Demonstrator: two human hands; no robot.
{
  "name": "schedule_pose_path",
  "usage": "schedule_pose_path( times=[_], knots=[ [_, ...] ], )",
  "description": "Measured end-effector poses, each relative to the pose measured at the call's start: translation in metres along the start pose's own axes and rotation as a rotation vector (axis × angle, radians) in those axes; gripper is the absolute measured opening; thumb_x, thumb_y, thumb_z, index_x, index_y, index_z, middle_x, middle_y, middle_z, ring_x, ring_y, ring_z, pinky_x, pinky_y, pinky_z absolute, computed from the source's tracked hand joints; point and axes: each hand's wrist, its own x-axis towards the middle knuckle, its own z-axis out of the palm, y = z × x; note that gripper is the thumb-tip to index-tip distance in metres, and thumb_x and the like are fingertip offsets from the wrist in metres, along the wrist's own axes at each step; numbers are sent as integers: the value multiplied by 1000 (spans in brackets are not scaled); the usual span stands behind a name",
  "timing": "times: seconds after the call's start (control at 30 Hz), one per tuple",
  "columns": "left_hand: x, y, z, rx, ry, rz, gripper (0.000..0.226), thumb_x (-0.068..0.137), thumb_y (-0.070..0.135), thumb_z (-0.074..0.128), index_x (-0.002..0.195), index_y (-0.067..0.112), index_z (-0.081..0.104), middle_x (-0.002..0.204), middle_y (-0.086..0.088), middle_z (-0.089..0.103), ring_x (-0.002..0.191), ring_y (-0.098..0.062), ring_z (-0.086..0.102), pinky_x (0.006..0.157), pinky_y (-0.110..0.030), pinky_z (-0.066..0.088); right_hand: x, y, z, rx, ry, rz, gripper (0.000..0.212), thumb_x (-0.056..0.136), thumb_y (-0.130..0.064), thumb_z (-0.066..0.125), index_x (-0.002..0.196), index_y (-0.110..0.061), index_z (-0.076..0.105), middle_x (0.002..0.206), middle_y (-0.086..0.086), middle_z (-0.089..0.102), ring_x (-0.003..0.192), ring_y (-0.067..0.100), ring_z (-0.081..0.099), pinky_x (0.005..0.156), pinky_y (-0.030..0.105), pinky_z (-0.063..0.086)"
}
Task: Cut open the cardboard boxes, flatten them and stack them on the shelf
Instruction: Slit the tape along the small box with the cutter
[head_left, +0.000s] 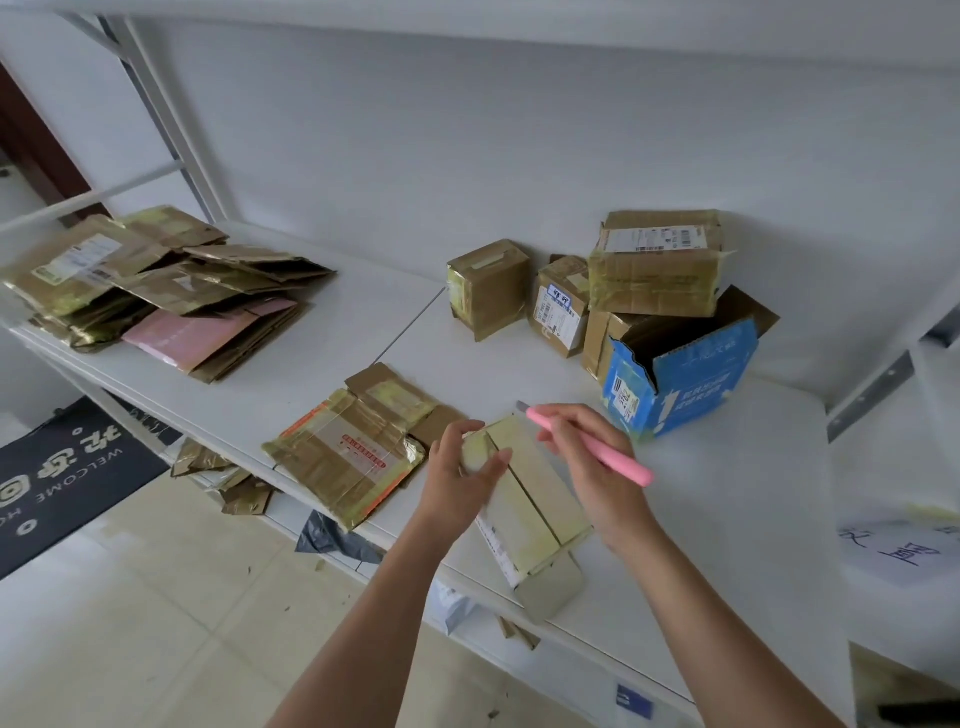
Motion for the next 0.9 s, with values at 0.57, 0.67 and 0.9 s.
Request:
schedule_pose_path(
  times=[0.57,0.67,0.9],
  knots=[
    [-14,-10,-6,-303,-2,-83,20,95,21,63,110,35,63,91,18,59,81,14,55,76,-13,42,-9,31,29,-143,17,-141,17,94,-33,59,83,-20,56,78,1,71,92,15,70,76,29,55],
    [-13,-10,-6,-308,-4,-91,20,96,21,62,110,35,63,90,19,61,91,3,57,81,-18,43,-8,30,31,-187,-1,-152,13,95,-29,60,85,-21,58,79,0,71,87,12,70,73,27,56],
    [-14,-8,-7,-312,-9,-52,18,98,15,59,112,26,63,96,14,64,77,20,57,64,-1,42,-1,30,32,-304,-53,-264,18,97,-10,60,85,2,54,75,4,66,68,14,64,59,27,52]
  ],
)
